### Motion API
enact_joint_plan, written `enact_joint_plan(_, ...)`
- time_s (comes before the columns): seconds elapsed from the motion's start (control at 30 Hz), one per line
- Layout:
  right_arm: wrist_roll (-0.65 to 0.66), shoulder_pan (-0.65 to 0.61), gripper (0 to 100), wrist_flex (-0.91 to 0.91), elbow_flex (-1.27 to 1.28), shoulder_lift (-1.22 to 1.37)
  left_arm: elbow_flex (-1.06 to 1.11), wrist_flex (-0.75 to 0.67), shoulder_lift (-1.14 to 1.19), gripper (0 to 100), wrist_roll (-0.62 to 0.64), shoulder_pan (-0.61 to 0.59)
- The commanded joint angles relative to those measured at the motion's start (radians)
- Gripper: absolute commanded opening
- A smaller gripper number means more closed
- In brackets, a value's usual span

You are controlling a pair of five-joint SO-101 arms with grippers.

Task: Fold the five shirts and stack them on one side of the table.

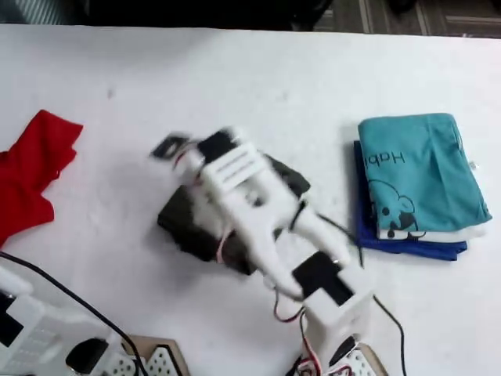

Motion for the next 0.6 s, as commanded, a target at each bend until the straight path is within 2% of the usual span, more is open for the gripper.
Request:
enact_joint_plan(0.0, -0.103, -0.077, 1.9, -0.131, 0.043, 0.039, -0.005, -0.005, -0.047, 2, 0.002, -0.004)
enact_joint_plan(0.1, -0.149, -0.11, 1.9, -0.272, 0.014, 0.131, -0.003, -0.005, -0.047, 2, 0.003, -0.018)
enact_joint_plan(0.23, -0.195, -0.166, 1.8, -0.303, -0.135, 0.206, 0.046, -0.012, -0.048, 3, 0.0, -0.053)
enact_joint_plan(0.4, -0.21, -0.188, 1.8, -0.151, -0.319, 0.225, 0.106, -0.044, -0.053, 3, -0.002, -0.096)
enact_joint_plan(0.57, -0.213, -0.18, 1.7, 0.041, -0.399, 0.209, 0.104, -0.055, -0.054, 3, -0.002, -0.101)
